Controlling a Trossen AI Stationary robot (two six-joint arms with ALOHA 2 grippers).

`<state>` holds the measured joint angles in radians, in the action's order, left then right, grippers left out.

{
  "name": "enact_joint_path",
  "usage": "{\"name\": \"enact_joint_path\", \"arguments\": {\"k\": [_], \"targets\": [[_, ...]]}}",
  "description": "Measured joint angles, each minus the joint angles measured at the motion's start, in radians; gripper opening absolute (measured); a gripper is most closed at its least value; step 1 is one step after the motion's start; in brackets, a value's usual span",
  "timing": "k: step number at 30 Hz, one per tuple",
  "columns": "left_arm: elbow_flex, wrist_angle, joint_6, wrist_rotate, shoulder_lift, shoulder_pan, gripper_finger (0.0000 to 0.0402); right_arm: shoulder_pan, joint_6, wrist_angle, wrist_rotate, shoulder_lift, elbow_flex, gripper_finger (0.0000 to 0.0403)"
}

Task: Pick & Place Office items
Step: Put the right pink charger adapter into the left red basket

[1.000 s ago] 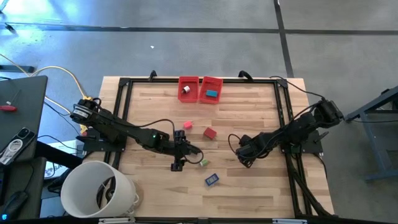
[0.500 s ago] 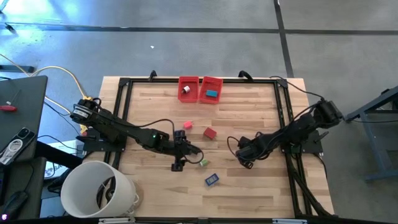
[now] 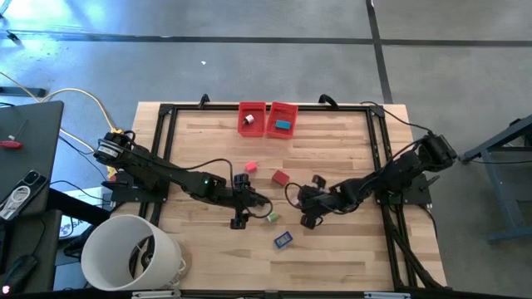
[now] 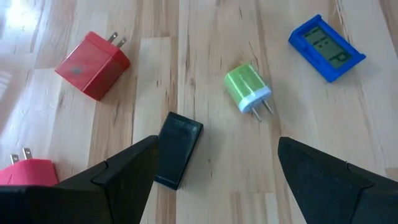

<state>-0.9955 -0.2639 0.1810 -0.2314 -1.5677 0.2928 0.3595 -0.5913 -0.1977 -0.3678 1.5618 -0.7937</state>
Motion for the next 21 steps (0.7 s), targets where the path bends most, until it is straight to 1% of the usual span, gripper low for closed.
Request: {"name": "enact_joint_path", "arguments": {"k": [3, 6, 10, 14, 17, 21], "targets": [[0.0, 0.05, 0.001, 0.0, 0.0, 0.0, 0.0321, 0.0, 0.097, 0.125, -0.001, 0.0, 0.0, 0.0117], [0.0, 0.085, 0.036, 0.002, 0.0, 0.0, 0.0321, 0.0, 0.195, 0.256, 0.001, -0.001, 0.0, 0.0117], [0.0, 0.095, 0.055, 0.048, 0.0, 0.0, 0.0321, 0.0, 0.283, 0.37, 0.003, -0.001, 0.0, 0.0117], [0.0, 0.112, 0.053, 0.051, 0.0, 0.0, 0.0321, 0.0, 0.332, 0.421, 0.003, -0.006, 0.0, 0.0117], [0.0, 0.125, 0.053, 0.051, 0.0, 0.0, 0.0321, 0.0, 0.336, 0.452, 0.003, -0.01, 0.0, 0.0117], [0.0, 0.142, 0.079, 0.051, 0.0, 0.0, 0.0321, 0.0, 0.368, 0.488, 0.003, -0.01, 0.0, 0.0117]]}}
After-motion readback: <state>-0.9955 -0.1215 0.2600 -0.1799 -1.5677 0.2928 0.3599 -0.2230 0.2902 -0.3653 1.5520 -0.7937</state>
